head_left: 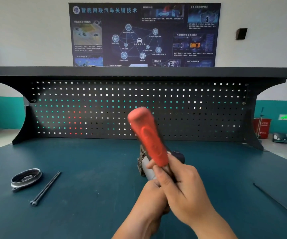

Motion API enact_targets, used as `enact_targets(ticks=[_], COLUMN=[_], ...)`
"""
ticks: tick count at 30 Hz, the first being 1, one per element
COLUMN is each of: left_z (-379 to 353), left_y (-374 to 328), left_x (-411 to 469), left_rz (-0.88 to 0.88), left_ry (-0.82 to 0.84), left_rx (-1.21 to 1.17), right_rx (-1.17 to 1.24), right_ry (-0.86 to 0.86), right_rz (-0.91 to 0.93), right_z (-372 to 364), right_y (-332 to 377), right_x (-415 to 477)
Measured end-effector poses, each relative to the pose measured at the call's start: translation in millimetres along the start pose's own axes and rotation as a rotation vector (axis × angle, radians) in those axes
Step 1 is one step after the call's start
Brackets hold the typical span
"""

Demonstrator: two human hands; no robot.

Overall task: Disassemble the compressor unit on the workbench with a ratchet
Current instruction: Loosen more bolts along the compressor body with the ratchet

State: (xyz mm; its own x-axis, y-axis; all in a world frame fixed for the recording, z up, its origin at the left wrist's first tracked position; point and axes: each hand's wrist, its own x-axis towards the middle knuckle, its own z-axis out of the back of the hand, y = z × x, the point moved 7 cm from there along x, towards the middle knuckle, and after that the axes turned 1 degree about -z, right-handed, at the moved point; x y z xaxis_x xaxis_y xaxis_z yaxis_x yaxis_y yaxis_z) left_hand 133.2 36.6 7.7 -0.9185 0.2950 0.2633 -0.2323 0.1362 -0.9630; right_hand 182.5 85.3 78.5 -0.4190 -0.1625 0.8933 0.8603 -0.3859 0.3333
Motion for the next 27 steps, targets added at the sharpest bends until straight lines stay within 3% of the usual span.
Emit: enact_targets(ticks=[2, 5, 7, 9, 13, 18, 20, 24, 27], left_z=[2, 0, -2, -2, 0, 2, 0, -2, -4], left_y=[8, 12, 10, 11, 15, 19, 12, 8, 15], left_x=[2, 5, 8, 8, 6, 5, 5, 5, 6], left_rz=[0.066, 0.101, 0.101, 0.093, 0.12, 0.097, 0.029, -0.018, 0.03], left_ry=[-0.021, -0.028, -0.036, -0.046, -0.015, 0.007, 0.022, 0.013, 0.011], left_rx=[-0.063, -0.149, -0.214, -0.221, -0.165, 0.012, 0.07, 0.023, -0.097], right_rx=[0.197, 0.69, 0.863, 0.958, 0.817, 0.284, 0.06, 0.031, 0.353], right_ry=[-0.183, -0.569, -0.781, -0.884, -0.758, -0.144, -0.02, -0.093, -0.319], right_rz=[-0.132, -0.47, -0.621, -0.688, -0.556, -0.148, 0.0, 0.026, -0.222], right_z=[12, 28, 32, 31, 33, 15, 6, 10, 25], right_y=[-7, -38, -55, -64, -58, -22, -9, -2, -17], right_x=[1, -9, -20, -26, -16, 0, 1, 1, -1])
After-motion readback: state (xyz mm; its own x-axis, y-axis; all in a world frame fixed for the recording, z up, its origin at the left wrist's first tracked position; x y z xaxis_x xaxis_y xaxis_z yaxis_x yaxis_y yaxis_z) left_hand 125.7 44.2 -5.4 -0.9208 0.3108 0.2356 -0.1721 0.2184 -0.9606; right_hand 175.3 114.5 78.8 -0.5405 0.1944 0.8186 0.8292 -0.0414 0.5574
